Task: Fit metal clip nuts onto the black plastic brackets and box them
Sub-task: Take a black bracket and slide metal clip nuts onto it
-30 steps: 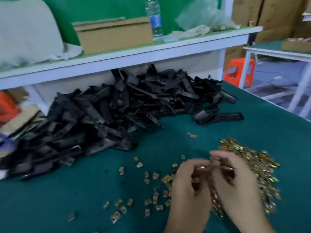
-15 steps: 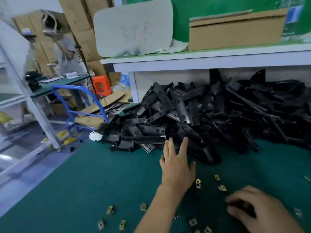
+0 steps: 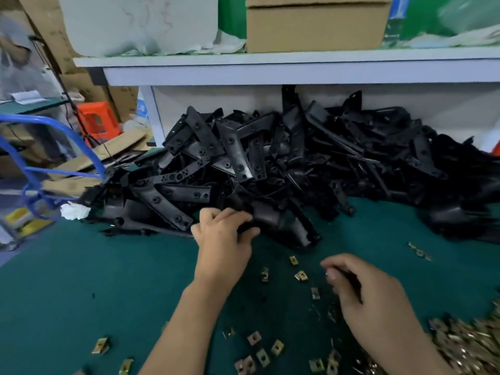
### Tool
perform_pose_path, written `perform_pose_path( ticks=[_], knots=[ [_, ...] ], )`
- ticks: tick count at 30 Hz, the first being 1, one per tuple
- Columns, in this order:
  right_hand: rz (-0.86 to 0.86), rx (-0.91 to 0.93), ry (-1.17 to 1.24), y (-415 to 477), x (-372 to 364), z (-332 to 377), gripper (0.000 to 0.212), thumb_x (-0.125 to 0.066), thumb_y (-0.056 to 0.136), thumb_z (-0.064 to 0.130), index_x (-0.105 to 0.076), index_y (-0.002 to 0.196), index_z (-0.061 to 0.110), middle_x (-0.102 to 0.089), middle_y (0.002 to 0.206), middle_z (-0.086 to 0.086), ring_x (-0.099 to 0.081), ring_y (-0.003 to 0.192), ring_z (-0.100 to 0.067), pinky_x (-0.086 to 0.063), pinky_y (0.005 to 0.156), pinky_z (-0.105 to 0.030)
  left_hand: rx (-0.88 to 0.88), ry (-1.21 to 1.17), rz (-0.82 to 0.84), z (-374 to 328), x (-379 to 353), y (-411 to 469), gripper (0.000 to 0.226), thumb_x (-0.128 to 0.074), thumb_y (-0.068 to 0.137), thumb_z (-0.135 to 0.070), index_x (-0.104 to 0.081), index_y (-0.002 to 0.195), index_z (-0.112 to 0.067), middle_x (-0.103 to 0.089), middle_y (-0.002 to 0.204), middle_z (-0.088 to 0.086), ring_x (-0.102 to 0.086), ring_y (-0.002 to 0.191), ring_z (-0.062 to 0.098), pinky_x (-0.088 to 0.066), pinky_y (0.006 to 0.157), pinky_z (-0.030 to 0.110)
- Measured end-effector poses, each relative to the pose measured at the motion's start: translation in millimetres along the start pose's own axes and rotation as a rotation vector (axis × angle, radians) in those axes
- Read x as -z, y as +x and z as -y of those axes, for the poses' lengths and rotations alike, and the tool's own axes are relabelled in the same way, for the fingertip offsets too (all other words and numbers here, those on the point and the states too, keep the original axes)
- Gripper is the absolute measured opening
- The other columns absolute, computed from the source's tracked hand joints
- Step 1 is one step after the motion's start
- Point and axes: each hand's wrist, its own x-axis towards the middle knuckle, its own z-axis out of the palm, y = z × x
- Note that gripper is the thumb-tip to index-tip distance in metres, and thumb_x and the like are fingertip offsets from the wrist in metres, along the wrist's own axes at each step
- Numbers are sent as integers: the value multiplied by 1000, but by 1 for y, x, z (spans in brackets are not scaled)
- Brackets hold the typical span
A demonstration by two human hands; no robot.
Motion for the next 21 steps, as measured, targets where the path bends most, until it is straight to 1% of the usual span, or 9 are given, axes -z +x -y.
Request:
perform_pose_path(
  ticks=[3,6,10,12,14,16,18,19,21],
  knots=[
    [-69,42,11,-2,-2,-2,28,-71,91,14,-65,90,42,-65,86,22,-62,77,12,-43,69,-2,-144,-88,-36,-9,3,-2,11,-79,88,-22,-72,95,-18,-58,92,-18,-47,95,12,-32,83,34],
    [-112,63,23,-2,-4,-4,32,-75,86,6,-69,88,37,-65,87,20,-63,79,7,-45,68,-5,-203,-262,-48,-19,5,-6,9,-72,93,-18,-64,89,-16,-60,88,-8,-59,80,10,-51,69,35],
    [-206,83,89,-1,-7,-5,30,-78,84,8,-74,96,36,-69,90,26,-64,88,10,-44,74,-2,-294,-293,53,-28,5,-10,7,-62,100,-22,-56,96,-23,-56,83,-14,-58,74,8,-49,60,31],
    [-240,99,123,-1,-7,-4,26,-76,86,12,-74,98,35,-70,90,28,-66,89,8,-45,76,-3,-279,-267,94,-32,5,-11,22,-54,105,-26,-39,91,-35,-46,75,-16,-48,65,9,-35,51,23],
    [-257,100,155,-2,-7,-4,22,-72,89,15,-74,99,35,-70,91,29,-67,89,6,-48,74,-6,-242,-271,143,-34,1,-16,30,-45,107,-34,-30,84,-44,-39,76,-22,-37,66,10,-27,58,18],
    [-273,93,192,-1,-7,-4,19,-66,94,16,-72,99,33,-70,86,27,-69,85,3,-52,71,-13,-131,-356,236,-33,0,-21,13,-39,103,-50,-41,105,-62,-40,89,-31,-40,81,3,-35,75,14],
    [-279,91,237,-1,-8,-4,17,-60,97,15,-70,97,29,-70,82,24,-70,81,0,-54,70,-15,-127,-339,294,-29,-2,-18,55,-42,103,-47,-23,154,-39,-35,104,-30,-36,98,4,-30,98,21],
    [-277,94,255,-2,-8,-4,17,-58,98,14,-69,97,28,-70,82,23,-70,80,0,-54,69,-14,-131,-329,346,-28,-1,-16,73,-49,103,-36,-3,160,-37,-32,104,-28,-33,102,13,-24,104,28],
    [-259,87,305,-2,-8,-2,20,-56,99,11,-69,100,26,-71,83,22,-70,81,0,-53,70,-13,-107,-404,435,-28,2,-13,90,-52,91,-26,5,156,-52,-34,106,-29,-30,114,18,-16,111,35]
  ],
)
